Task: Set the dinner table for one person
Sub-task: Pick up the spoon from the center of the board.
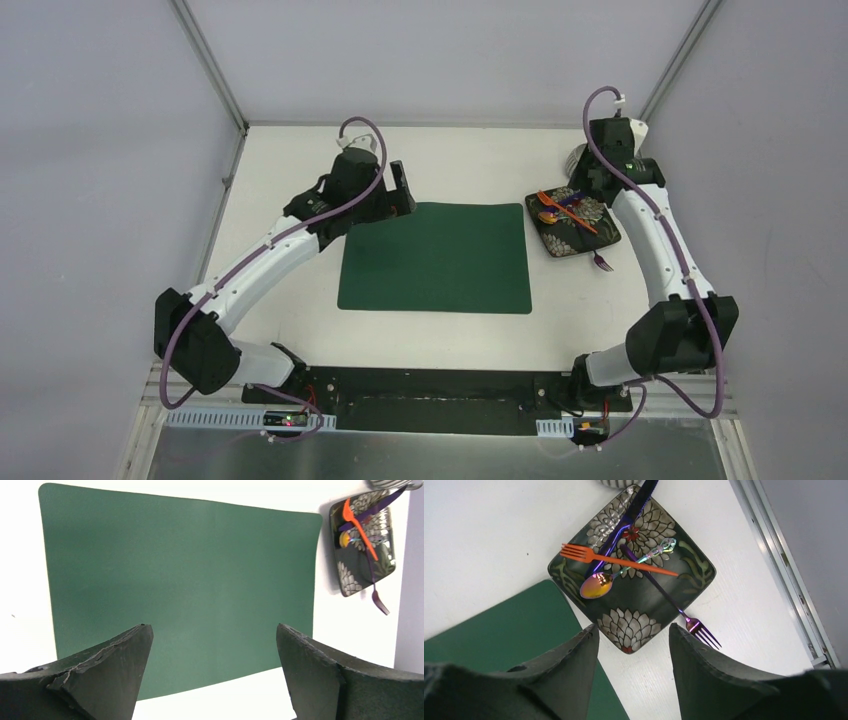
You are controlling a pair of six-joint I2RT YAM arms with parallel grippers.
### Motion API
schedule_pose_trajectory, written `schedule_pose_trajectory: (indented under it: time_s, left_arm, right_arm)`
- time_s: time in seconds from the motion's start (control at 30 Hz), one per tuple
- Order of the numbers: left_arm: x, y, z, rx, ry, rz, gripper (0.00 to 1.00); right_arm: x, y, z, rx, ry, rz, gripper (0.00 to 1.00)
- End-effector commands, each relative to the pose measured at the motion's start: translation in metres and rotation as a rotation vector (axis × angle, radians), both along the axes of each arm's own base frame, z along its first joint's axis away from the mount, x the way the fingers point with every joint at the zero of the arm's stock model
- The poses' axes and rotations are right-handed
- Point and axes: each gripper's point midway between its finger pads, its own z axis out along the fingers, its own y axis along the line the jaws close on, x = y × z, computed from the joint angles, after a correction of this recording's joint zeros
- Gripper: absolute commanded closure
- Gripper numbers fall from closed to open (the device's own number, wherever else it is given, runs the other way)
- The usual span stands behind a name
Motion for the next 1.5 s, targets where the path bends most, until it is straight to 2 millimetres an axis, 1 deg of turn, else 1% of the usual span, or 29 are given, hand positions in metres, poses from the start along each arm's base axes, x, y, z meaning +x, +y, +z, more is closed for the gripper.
schedule_pose_trajectory:
  time_s: [0.0, 0.1, 0.2, 0.23, 0.27, 0.3, 0.33, 0.37, 0.4, 0.43, 0.47, 0.5, 0.53, 0.57, 0.63, 0.73, 0.8, 0.83, 0.9, 1.03, 1.13, 1.2, 1.27, 1.3, 1.33, 1.4, 1.47]
  left_arm:
    - [0.013, -0.01, 0.008, 0.044, -0.048, 0.003, 0.01]
    - [0.018, -0.016, 0.001, 0.053, -0.021, -0.004, 0.01]
    - [0.023, -0.021, -0.007, 0.071, 0.009, -0.01, 0.02]
    - [0.025, -0.021, -0.01, 0.082, 0.017, -0.011, 0.06]
    - [0.028, -0.023, -0.012, 0.091, 0.023, -0.012, 0.1]
    - [0.03, -0.024, -0.015, 0.098, 0.026, -0.014, 0.16]
    - [0.033, -0.025, -0.018, 0.108, 0.033, -0.017, 0.23]
    - [0.036, -0.028, -0.021, 0.113, 0.038, -0.019, 0.36]
    - [0.04, -0.032, -0.022, 0.116, 0.043, -0.03, 0.5]
    - [0.043, -0.035, -0.029, 0.128, 0.059, -0.037, 0.7]
    - [0.046, -0.037, -0.032, 0.135, 0.067, -0.04, 0.83]
    - [0.049, -0.039, -0.036, 0.142, 0.075, -0.042, 0.94]
    - [0.051, -0.041, -0.039, 0.145, 0.081, -0.042, 1.0]
    - [0.054, -0.043, -0.043, 0.147, 0.089, -0.044, 1.0]
    - [0.057, -0.049, -0.047, 0.143, 0.1, -0.056, 1.0]
    - [0.062, -0.053, -0.051, 0.147, 0.107, -0.064, 1.0]
    - [0.066, -0.054, -0.053, 0.158, 0.102, -0.062, 1.0]
    - [0.068, -0.055, -0.054, 0.164, 0.102, -0.065, 1.0]
    - [0.07, -0.056, -0.056, 0.166, 0.104, -0.069, 1.0]
    - [0.066, -0.057, -0.06, 0.162, 0.118, -0.079, 1.0]
    - [0.064, -0.057, -0.064, 0.163, 0.128, -0.084, 1.0]
    - [0.062, -0.057, -0.065, 0.16, 0.134, -0.088, 1.0]
    - [0.06, -0.056, -0.065, 0.158, 0.135, -0.089, 1.0]
    - [0.059, -0.055, -0.064, 0.158, 0.133, -0.088, 1.0]
    - [0.058, -0.054, -0.063, 0.16, 0.131, -0.087, 1.0]
    - [0.058, -0.052, -0.062, 0.163, 0.126, -0.082, 1.0]
    - [0.057, -0.051, -0.062, 0.166, 0.127, -0.081, 1.0]
  right_arm:
    - [0.028, -0.008, 0.01, 0.078, -0.062, -0.038, 0.44]
    - [0.046, -0.016, 0.007, 0.115, -0.061, -0.066, 0.44]
    - [0.063, -0.023, -0.005, 0.157, -0.041, -0.075, 0.45]
    - [0.067, -0.03, -0.011, 0.177, -0.028, -0.086, 0.45]
    - [0.072, -0.03, -0.016, 0.215, -0.021, -0.084, 0.46]
    - [0.076, -0.032, -0.024, 0.245, -0.007, -0.087, 0.5]
    - [0.079, -0.031, -0.032, 0.269, 0.014, -0.087, 0.53]
    - [0.079, -0.031, -0.041, 0.281, 0.038, -0.088, 0.55]
    - [0.078, -0.031, -0.051, 0.286, 0.063, -0.097, 0.56]
    - [0.075, -0.03, -0.061, 0.294, 0.077, -0.104, 0.56]
    - [0.078, -0.028, -0.068, 0.306, 0.062, -0.105, 0.57]
    - [0.072, -0.029, -0.079, 0.31, 0.075, -0.119, 0.57]
    - [0.067, -0.03, -0.089, 0.309, 0.082, -0.138, 0.57]
    - [0.065, -0.031, -0.094, 0.306, 0.07, -0.147, 0.57]
    - [0.055, -0.033, -0.105, 0.299, 0.067, -0.169, 0.56]
    - [0.041, -0.031, -0.109, 0.316, 0.026, -0.184, 0.55]
    - [0.039, -0.021, -0.108, 0.369, -0.017, -0.168, 0.54]
    - [0.037, -0.014, -0.111, 0.406, -0.027, -0.155, 0.53]
    - [0.04, -0.005, -0.112, 0.45, -0.035, -0.125, 0.48]
    - [0.048, 0.004, -0.119, 0.48, 0.003, -0.079, 0.4]
    - [0.056, 0.007, -0.13, 0.487, 0.029, -0.06, 0.37]
    - [0.062, 0.008, -0.144, 0.475, 0.075, -0.049, 0.37]
    - [0.065, 0.006, -0.15, 0.429, 0.119, -0.038, 0.37]
    - [0.07, 0.002, -0.149, 0.37, 0.125, -0.026, 0.37]
    - [0.07, -0.001, -0.152, 0.319, 0.15, -0.023, 0.37]
    - [0.071, -0.006, -0.152, 0.216, 0.184, -0.018, 0.38]
    - [0.073, -0.013, -0.151, 0.169, 0.2, -0.029, 0.38]
